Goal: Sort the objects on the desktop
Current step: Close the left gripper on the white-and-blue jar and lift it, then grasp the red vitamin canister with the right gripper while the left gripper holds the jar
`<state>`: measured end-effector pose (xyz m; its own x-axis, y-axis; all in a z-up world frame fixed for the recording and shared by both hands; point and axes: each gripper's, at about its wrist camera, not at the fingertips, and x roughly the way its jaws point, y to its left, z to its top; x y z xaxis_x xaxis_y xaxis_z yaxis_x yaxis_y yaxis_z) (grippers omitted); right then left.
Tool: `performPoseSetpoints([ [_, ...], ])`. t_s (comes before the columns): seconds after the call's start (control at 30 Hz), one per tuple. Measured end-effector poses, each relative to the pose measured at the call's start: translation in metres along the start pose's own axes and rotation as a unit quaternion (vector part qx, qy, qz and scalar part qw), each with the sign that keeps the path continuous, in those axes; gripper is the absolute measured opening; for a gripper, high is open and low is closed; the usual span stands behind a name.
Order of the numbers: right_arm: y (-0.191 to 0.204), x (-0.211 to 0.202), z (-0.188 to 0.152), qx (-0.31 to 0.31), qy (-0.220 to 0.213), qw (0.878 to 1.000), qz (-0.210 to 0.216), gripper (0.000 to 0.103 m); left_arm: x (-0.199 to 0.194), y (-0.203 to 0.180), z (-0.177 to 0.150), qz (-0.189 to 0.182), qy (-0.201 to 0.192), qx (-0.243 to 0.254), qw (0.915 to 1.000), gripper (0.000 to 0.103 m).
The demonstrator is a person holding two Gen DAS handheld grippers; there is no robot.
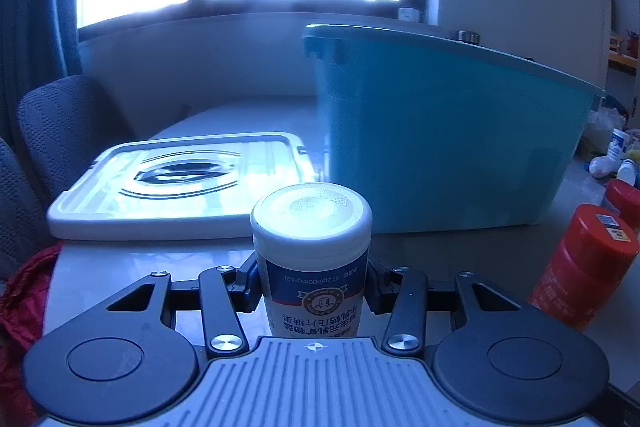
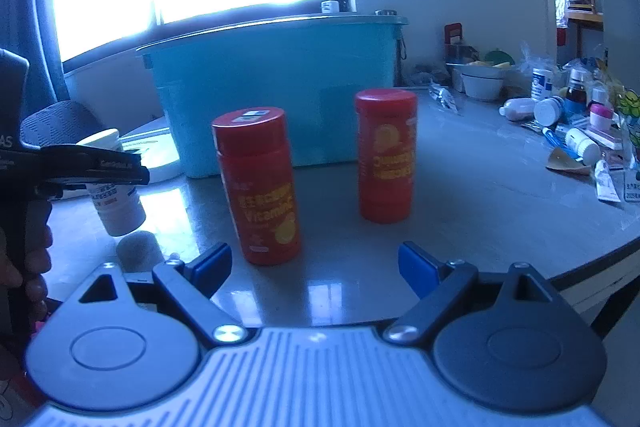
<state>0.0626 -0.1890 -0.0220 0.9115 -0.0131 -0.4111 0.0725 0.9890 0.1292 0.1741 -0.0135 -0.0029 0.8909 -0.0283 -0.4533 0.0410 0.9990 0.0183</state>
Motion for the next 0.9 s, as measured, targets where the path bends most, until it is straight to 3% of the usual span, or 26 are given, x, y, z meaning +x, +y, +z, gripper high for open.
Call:
performPoseSetpoints([
  [0.43, 0.014, 0.008, 0.004, -0.009, -0.003, 0.999, 0.031, 0.09, -0.022, 0.027, 0.0, 0.035, 0.006, -0.018, 0.9992, 0.048],
  [0.9, 0.017, 0.032, 0.012, -0.015, -0.012, 0.999, 0.046, 0.09, -0.026, 0.032, 0.002, 0.048, -0.001, -0.021, 0.9986, 0.048],
])
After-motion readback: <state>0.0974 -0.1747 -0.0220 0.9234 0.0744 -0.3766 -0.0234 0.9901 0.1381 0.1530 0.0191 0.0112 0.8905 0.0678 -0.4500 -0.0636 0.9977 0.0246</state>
